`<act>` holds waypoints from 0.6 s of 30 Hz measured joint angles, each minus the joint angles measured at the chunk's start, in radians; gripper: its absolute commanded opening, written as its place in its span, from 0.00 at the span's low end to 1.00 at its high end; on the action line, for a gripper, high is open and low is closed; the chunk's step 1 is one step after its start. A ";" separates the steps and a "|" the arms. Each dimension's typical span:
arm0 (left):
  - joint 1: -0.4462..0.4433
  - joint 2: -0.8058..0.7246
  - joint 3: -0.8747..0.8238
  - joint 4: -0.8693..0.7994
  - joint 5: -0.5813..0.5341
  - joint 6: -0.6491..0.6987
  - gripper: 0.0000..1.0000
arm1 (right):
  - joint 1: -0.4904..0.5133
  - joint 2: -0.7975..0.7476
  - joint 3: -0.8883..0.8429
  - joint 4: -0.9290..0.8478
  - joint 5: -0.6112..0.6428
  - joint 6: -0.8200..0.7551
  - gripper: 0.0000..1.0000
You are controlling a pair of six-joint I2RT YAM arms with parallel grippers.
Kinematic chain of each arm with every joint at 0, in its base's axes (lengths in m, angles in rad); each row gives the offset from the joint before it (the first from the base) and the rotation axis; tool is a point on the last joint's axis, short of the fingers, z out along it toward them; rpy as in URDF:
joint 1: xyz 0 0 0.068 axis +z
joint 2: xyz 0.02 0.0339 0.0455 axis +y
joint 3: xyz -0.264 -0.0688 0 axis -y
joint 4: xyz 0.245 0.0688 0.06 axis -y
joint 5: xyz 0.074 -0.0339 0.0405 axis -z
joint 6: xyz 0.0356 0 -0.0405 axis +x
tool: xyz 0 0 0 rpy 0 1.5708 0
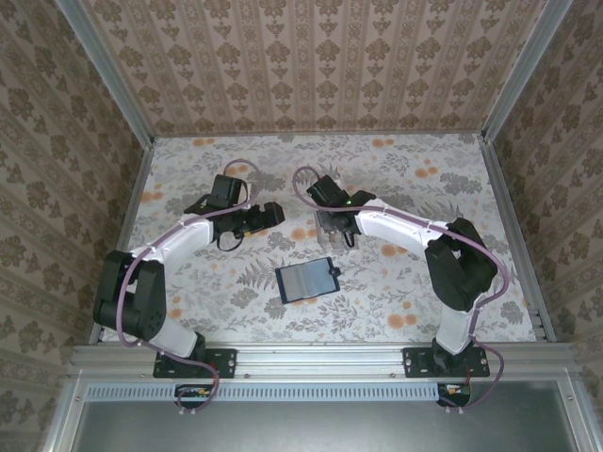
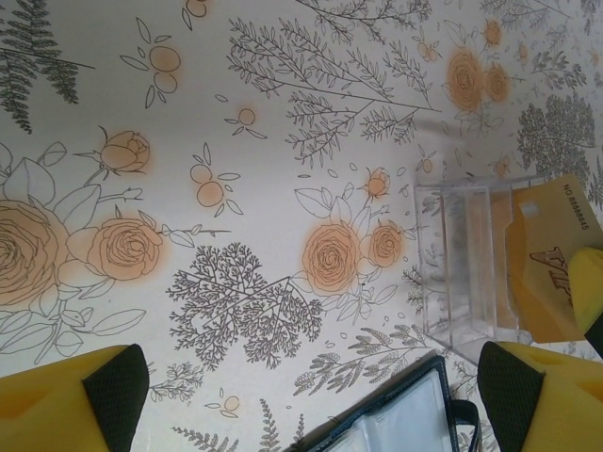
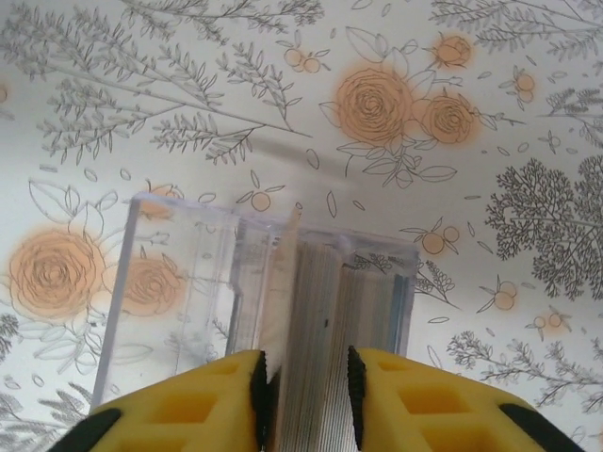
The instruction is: Put the credit cards into the card holder
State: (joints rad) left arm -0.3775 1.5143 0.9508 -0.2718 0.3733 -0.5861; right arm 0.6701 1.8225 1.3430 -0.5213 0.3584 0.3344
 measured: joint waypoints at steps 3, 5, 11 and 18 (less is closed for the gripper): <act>-0.003 0.000 0.008 -0.008 -0.001 0.005 0.93 | -0.002 -0.006 -0.009 0.000 -0.018 -0.003 0.13; -0.006 0.000 0.008 -0.011 -0.003 0.005 0.93 | -0.004 -0.006 -0.009 0.000 -0.034 -0.004 0.13; -0.018 -0.010 0.004 -0.056 0.005 0.025 0.92 | -0.005 -0.045 -0.010 -0.002 -0.075 -0.016 0.11; -0.023 -0.119 -0.063 -0.103 0.014 0.043 0.92 | -0.005 -0.159 -0.061 0.019 -0.134 -0.050 0.09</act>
State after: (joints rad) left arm -0.4007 1.3949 0.8875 -0.3752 0.3874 -0.5426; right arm 0.6651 1.6634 1.2816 -0.5018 0.2249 0.2844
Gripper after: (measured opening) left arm 0.918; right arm 0.099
